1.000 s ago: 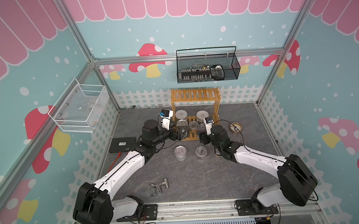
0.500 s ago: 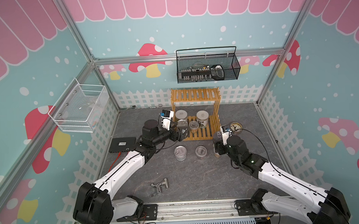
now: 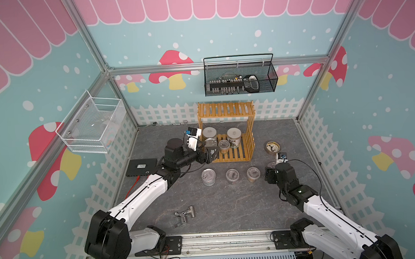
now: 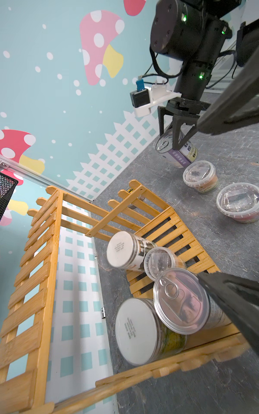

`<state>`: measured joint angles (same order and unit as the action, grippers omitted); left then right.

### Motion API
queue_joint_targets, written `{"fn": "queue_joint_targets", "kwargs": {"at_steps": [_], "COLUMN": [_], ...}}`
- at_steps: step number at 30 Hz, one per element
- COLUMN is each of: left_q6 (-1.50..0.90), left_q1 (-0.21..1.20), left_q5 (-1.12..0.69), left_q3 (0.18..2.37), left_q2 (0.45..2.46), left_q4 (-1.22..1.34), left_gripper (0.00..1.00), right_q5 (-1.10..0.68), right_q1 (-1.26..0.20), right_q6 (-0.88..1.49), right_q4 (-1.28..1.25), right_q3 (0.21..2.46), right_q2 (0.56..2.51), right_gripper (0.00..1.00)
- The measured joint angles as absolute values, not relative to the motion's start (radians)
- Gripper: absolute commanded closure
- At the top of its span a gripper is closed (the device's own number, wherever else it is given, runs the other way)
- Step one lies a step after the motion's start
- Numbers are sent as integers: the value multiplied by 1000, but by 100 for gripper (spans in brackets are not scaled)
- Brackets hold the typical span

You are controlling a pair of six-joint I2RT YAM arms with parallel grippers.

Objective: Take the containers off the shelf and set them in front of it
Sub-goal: Place the container at the center of the board.

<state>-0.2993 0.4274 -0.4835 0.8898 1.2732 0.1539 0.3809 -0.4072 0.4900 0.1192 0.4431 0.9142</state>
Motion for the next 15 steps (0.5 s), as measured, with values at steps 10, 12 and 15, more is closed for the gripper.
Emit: {"fn": "queue_joint_targets", "kwargs": {"at_steps": [10, 12, 15], "left_q6": [-299, -299, -299], "left_q1": [427, 427, 427], "left_q5": [-483, -483, -483], "left_q3": [890, 890, 890], "left_q2": [1273, 1273, 1274], "left_q4": [154, 154, 154], "left_gripper": [1, 1, 1], "right_q5": [401, 412, 424], "right_q1": [-395, -387, -379], "right_q6": [532, 535, 542], "right_q4": [29, 11, -6], "right_q3": [409, 405, 395], "right_q2": [1004, 1021, 1038], "right_gripper": [26, 26, 25]}}
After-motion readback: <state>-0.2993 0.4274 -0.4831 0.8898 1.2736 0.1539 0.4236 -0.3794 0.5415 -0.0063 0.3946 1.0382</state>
